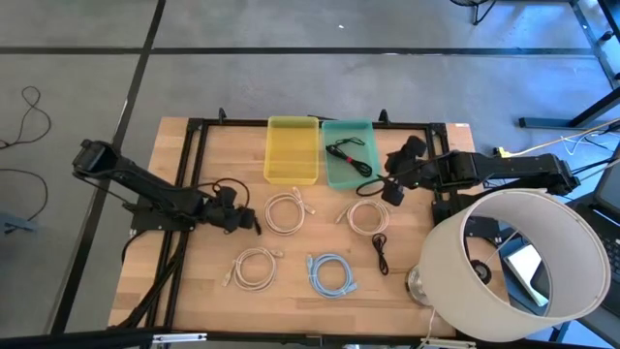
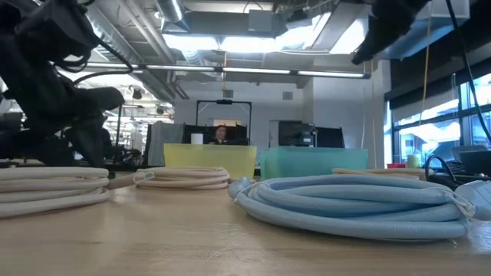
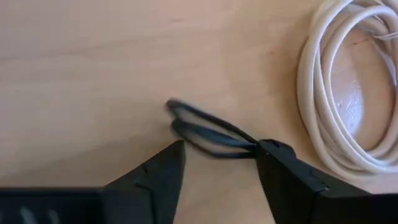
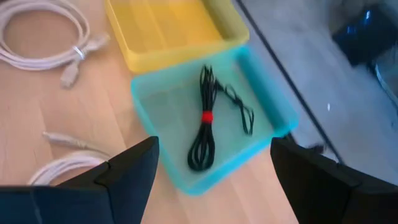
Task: Pick & Place USB Port
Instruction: Put the black charger cable into the green bin
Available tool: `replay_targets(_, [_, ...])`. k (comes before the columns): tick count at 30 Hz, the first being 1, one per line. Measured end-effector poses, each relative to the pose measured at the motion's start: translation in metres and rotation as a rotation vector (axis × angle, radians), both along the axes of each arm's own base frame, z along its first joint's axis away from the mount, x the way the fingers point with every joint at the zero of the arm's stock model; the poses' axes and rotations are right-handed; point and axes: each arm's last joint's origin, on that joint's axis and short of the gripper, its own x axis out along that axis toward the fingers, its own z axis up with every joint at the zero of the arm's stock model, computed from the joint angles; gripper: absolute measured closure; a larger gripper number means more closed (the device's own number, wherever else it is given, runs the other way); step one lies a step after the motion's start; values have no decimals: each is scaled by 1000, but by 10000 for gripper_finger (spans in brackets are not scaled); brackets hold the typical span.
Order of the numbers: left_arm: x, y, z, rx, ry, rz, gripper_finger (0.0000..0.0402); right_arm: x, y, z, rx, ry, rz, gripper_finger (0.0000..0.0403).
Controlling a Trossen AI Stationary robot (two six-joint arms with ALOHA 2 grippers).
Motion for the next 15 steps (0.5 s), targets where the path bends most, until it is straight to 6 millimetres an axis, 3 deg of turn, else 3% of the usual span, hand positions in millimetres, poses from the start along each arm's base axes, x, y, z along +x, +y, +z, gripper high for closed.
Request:
replay_targets(3, [2,0,-3,35,10,-27,263,3,0,3,-22,-25,29,91])
replay_targets(8, [6,0,-3,96,3,-69,381,5,0,5,-32,-43,41,91])
replay_targets(15, [13,0,15,256,-127,-195,397,5,0,5,-22,-51,30,91])
